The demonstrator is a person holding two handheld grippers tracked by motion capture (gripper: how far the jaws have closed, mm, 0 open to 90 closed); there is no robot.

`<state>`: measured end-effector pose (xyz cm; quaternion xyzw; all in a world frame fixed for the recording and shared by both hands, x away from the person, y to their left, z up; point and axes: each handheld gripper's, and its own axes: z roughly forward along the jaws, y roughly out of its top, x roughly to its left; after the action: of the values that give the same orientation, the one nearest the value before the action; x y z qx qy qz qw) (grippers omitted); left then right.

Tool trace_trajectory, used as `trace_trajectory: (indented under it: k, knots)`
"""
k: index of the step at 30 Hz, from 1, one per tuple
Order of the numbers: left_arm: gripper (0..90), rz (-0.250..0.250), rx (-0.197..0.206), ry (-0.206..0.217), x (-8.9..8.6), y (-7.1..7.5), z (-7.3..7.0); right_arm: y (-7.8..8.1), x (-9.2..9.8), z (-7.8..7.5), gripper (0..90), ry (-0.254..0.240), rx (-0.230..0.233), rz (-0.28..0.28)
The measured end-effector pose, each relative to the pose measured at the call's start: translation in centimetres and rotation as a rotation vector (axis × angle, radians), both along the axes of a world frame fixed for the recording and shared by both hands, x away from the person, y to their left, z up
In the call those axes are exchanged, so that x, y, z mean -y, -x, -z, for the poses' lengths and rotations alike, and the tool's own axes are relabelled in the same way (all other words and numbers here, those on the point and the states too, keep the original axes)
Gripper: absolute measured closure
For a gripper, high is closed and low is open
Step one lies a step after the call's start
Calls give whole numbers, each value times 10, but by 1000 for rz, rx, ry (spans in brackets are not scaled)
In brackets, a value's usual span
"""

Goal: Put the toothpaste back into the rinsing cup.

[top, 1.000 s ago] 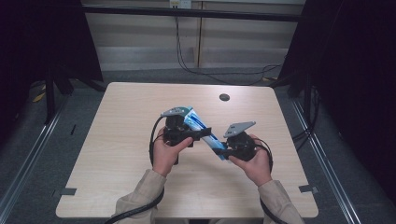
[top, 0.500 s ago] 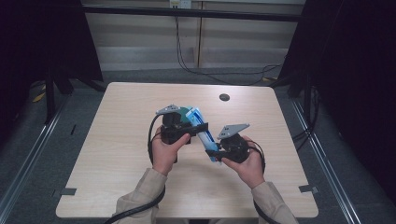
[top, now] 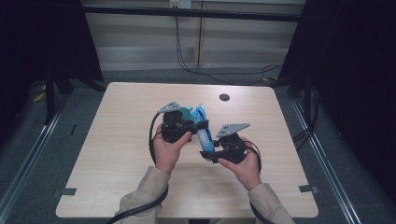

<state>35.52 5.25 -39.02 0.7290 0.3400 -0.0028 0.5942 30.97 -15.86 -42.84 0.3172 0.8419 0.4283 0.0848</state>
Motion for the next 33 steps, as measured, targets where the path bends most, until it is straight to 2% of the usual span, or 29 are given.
trace_trajectory:
  k: [2,4,6,10,13,19,21,26,33]
  knots:
    - [744,-10,19,-27,-2,0,-1,0,1,-1,339,8,11,10]
    - [745,-16,24,-30,-6,-1,-2,1,5,-1,290,11,25,20]
    - [745,-22,26,-30,-11,-2,-5,2,12,0,230,34,42,40]
    - [744,-35,53,-57,-17,-3,-11,3,24,9,186,73,31,60]
    - [745,-43,60,-71,-19,-4,-13,4,34,21,174,98,5,77]
    - [745,-58,84,-90,-24,-6,-20,9,48,41,149,134,-16,98]
    - [745,-64,90,-89,-25,-6,-22,10,52,47,149,127,-29,100]
    - [745,-77,99,-91,-29,-8,-27,12,59,58,148,130,-40,105]
    - [744,-90,111,-105,-36,-10,-34,16,61,69,148,175,-55,105]
